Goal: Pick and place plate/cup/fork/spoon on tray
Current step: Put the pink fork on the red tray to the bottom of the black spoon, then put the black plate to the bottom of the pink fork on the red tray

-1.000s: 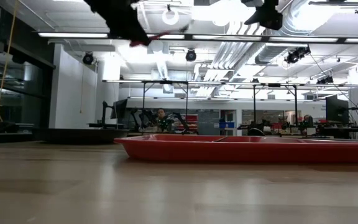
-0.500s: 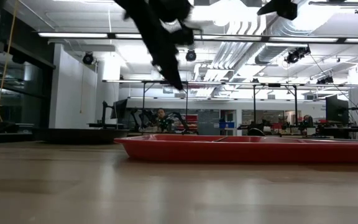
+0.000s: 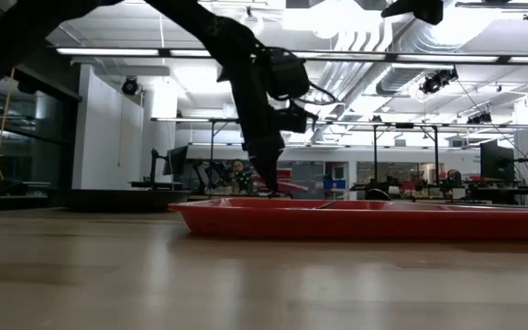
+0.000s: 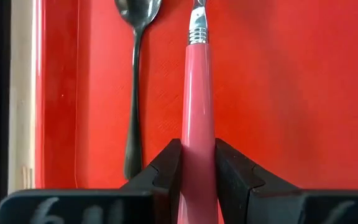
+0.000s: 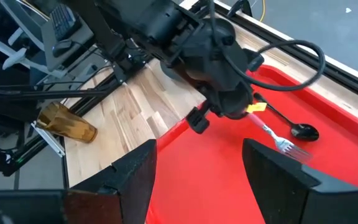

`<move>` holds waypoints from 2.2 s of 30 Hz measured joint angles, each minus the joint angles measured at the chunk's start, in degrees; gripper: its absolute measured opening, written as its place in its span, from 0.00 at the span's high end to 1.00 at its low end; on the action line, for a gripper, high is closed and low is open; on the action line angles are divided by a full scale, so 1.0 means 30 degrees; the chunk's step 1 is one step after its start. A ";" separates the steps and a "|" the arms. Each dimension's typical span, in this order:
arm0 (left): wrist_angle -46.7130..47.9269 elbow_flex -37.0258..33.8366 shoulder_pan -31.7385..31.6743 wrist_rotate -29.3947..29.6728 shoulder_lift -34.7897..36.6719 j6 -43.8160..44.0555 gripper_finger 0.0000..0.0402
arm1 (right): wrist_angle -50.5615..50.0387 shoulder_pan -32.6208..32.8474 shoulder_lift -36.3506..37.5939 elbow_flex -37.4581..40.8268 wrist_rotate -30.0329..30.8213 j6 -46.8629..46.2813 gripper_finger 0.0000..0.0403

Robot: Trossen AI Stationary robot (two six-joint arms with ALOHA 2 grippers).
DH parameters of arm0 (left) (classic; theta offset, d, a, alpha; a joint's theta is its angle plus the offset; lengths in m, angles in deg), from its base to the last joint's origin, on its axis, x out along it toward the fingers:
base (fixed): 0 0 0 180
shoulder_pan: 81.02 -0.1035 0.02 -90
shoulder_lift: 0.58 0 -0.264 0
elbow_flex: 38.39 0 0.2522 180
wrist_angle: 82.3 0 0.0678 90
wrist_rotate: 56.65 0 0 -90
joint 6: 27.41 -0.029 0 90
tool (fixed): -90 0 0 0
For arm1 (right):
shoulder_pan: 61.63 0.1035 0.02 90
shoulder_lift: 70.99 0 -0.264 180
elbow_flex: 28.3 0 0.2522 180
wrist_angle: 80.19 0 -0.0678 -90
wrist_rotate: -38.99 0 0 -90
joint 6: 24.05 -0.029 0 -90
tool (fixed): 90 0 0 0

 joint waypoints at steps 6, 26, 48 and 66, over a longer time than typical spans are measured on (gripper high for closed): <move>-0.0151 0.0002 -0.0363 -0.0116 -0.0391 -0.0664 0.85 | 0.0564 0.0000 -0.0001 0.0000 0.0000 0.0187 0.43; -0.0271 0.0002 -0.0334 0.0608 -0.1511 -0.2053 0.78 | 0.0826 0.0007 -0.0001 0.0000 -0.0122 0.0041 0.43; 0.1445 0.1677 -0.0297 0.0969 -0.0890 -0.1152 0.46 | 0.1954 0.0007 -0.0008 0.0000 -0.0148 0.0102 0.43; 0.3232 -0.8410 -0.1060 0.1421 0.9333 1.2277 0.43 | 0.2024 0.0007 -0.0008 0.0000 -0.0479 0.0104 0.43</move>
